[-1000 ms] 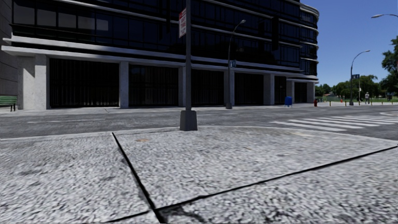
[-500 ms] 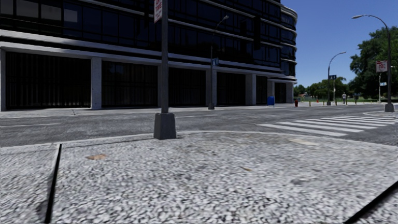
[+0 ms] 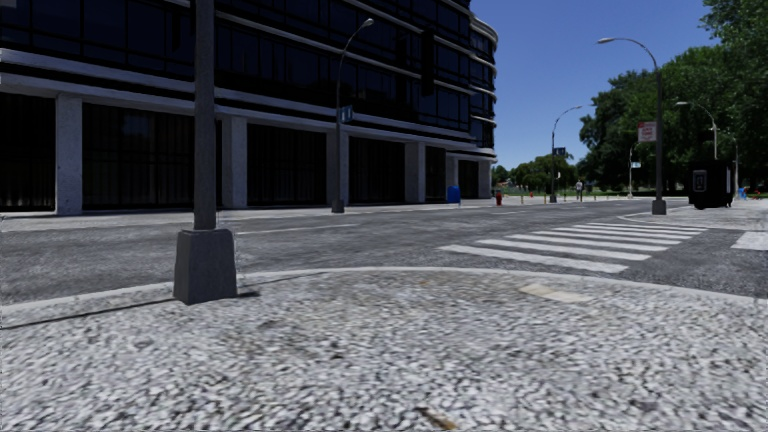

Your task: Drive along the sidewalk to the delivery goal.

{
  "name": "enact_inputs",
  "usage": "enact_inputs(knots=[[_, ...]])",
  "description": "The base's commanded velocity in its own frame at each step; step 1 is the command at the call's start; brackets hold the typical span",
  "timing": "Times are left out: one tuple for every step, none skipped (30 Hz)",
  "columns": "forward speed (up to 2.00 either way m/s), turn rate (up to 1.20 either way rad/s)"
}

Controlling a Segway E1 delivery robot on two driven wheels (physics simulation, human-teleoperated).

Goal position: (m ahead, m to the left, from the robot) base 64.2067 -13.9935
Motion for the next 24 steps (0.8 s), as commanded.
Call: enact_inputs(knots=[[2.00, -0.45], [2.00, -0.45], [2.00, -0.45], [2.00, -0.45], [2.00, -0.44], [2.00, -0.44], [2.00, -0.42], [2.00, -0.41], [2.00, -0.41], [2.00, -0.41], [2.00, -0.41], [2.00, -0.41], [2.00, -0.41], [2.00, -0.41], [2.00, -0.41], [2.00, -0.41], [2.00, -0.41], [2.00, -0.41], [2.00, -0.41], [2.00, -0.41], [2.00, -0.41], [2.00, -0.41], [2.00, -0.43], [2.00, -0.44]])
